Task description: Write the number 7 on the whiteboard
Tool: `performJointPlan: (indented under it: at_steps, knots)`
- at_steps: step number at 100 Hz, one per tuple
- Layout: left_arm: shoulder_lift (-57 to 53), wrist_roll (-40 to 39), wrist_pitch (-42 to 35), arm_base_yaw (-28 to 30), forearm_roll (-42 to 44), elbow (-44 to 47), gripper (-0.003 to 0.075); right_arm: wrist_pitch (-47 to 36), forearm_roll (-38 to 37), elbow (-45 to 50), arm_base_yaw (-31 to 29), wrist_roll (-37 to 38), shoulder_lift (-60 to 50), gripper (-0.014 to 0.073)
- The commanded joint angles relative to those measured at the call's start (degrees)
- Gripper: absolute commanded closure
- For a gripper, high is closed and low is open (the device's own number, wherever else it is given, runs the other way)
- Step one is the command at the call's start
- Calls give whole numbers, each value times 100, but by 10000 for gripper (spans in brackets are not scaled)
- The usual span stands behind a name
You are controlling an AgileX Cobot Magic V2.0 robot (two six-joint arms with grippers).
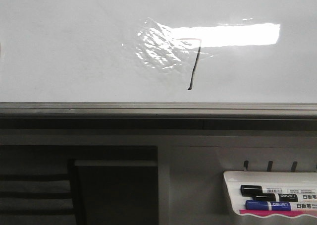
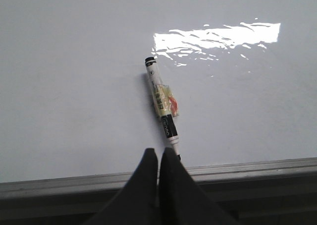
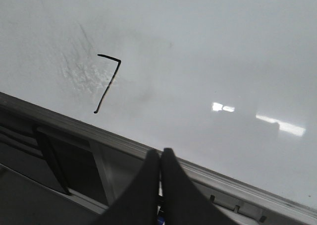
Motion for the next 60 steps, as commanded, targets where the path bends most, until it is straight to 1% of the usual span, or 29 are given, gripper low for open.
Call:
performJointPlan:
  at_steps: [1, 6, 21, 31, 37, 60]
  knots:
    - [-123, -92, -861, 26, -46, 193, 741, -430, -62, -133, -40, -9, 24, 665]
    - [-189, -201, -1128, 26, 19, 395, 741, -430, -62, -133, -40, -9, 24, 665]
    - [-189, -776, -1834, 6, 675, 877, 741, -430, -62, -133, -40, -9, 24, 665]
    - [-189, -832, -2406, 6, 751, 1189, 741, -430, -62, -133, -40, -9, 24, 665]
    - [-189, -832, -2135, 6, 751, 1155, 741, -430, -62, -133, -40, -9, 24, 665]
    - [-189, -832, -2071, 6, 751, 1167, 741, -430, -62, -133, -40, -9, 24, 665]
